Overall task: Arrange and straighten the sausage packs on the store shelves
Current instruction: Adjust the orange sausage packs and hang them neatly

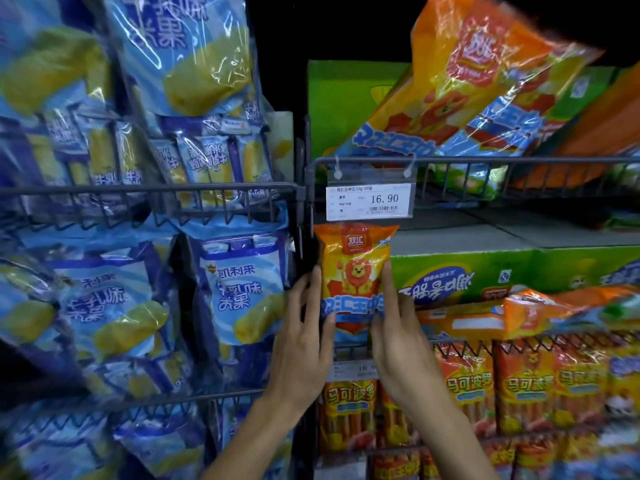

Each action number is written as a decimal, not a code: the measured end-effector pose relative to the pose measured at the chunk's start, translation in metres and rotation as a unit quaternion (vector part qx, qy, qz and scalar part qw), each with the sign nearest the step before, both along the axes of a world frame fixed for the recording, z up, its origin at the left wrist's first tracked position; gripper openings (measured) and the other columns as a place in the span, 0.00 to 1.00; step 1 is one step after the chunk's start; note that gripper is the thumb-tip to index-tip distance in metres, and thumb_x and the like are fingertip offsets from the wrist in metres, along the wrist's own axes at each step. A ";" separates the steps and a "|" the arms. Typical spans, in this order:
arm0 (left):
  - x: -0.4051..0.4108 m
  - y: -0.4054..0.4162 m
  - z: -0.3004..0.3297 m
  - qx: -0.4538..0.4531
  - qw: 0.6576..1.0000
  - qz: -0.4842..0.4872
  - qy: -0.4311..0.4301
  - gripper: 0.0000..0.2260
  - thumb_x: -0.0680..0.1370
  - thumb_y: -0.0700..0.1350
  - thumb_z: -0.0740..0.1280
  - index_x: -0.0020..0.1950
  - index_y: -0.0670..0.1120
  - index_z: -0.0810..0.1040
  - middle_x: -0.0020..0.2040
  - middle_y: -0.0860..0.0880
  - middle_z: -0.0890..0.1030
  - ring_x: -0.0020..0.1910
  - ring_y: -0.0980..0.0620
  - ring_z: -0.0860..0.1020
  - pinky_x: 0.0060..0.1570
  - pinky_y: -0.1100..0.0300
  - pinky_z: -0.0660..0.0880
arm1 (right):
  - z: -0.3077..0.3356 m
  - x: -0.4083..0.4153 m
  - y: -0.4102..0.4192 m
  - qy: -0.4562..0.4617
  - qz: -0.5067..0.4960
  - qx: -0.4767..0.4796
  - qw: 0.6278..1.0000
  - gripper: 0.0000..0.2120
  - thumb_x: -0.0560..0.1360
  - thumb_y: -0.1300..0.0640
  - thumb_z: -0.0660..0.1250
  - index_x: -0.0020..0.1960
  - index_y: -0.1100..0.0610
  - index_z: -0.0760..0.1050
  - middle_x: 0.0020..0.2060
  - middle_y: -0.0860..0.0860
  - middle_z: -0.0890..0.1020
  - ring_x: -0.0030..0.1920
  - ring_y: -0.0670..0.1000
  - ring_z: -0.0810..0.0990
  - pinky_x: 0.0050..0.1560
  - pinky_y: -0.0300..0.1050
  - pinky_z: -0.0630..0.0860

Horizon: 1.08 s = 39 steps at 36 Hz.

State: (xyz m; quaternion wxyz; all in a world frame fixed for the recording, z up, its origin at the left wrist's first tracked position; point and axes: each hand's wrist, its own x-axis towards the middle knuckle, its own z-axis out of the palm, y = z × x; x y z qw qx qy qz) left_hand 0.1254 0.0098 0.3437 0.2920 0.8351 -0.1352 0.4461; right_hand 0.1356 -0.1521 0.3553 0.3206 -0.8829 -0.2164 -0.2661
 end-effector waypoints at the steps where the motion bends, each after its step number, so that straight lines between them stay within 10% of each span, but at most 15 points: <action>1: -0.001 0.000 0.000 0.006 1.000 -0.008 -0.006 0.27 0.86 0.52 0.55 0.84 0.57 0.47 0.79 0.53 0.59 0.68 0.64 0.67 0.50 0.71 0.75 | -0.001 -0.001 0.001 -0.003 -0.002 0.012 1.000 0.35 0.85 0.49 0.52 0.79 0.41 0.29 0.67 0.56 0.68 0.51 0.59 0.78 0.41 0.49 0.76; 5: -0.003 0.001 0.000 0.028 1.000 -0.013 -0.004 0.26 0.86 0.51 0.55 0.83 0.57 0.50 0.81 0.54 0.57 0.71 0.59 0.69 0.51 0.61 0.80 | -0.006 -0.009 0.010 -0.027 -0.010 0.046 0.999 0.36 0.84 0.42 0.53 0.79 0.38 0.30 0.78 0.50 0.60 0.76 0.51 0.59 0.71 0.42 0.62; 13: -0.004 -0.004 0.006 0.035 0.999 0.034 0.004 0.26 0.85 0.49 0.59 0.83 0.49 0.57 0.77 0.49 0.64 0.64 0.52 0.77 0.48 0.57 0.81 | -0.003 -0.001 0.023 0.005 0.011 0.088 0.996 0.34 0.82 0.40 0.50 0.77 0.37 0.28 0.81 0.41 0.40 0.73 0.30 0.33 0.75 0.38 0.49; 19: -0.005 0.000 0.006 0.058 0.998 0.036 0.005 0.26 0.85 0.48 0.58 0.83 0.46 0.57 0.77 0.46 0.64 0.64 0.50 0.77 0.47 0.55 0.82 | 0.008 -0.002 0.022 -0.010 0.004 0.065 0.998 0.32 0.83 0.43 0.51 0.80 0.44 0.36 0.82 0.48 0.46 0.80 0.48 0.49 0.75 0.42 0.57; 28: -0.011 0.003 0.008 0.076 0.997 0.018 0.027 0.29 0.84 0.51 0.59 0.83 0.52 0.53 0.80 0.50 0.58 0.74 0.51 0.68 0.61 0.51 0.78 | -0.005 -0.006 0.016 -0.009 -0.002 0.068 0.998 0.37 0.81 0.37 0.51 0.78 0.39 0.28 0.81 0.43 0.40 0.80 0.42 0.45 0.75 0.45 0.61; 33: -0.009 0.003 0.025 0.122 0.992 0.007 -0.023 0.27 0.82 0.44 0.67 0.80 0.43 0.64 0.82 0.46 0.58 0.82 0.46 0.56 0.79 0.54 0.57 | 0.007 -0.011 0.014 -0.077 0.027 0.096 0.992 0.34 0.84 0.46 0.58 0.83 0.47 0.43 0.82 0.43 0.44 0.81 0.45 0.44 0.80 0.44 0.49; 39: 0.006 0.003 0.035 0.194 0.981 -0.008 0.012 0.30 0.82 0.42 0.66 0.82 0.44 0.58 0.84 0.48 0.53 0.83 0.46 0.50 0.80 0.47 0.57 | 0.010 0.010 0.020 -0.091 0.023 0.050 0.994 0.33 0.84 0.47 0.58 0.83 0.52 0.48 0.82 0.45 0.47 0.82 0.50 0.44 0.80 0.56 0.53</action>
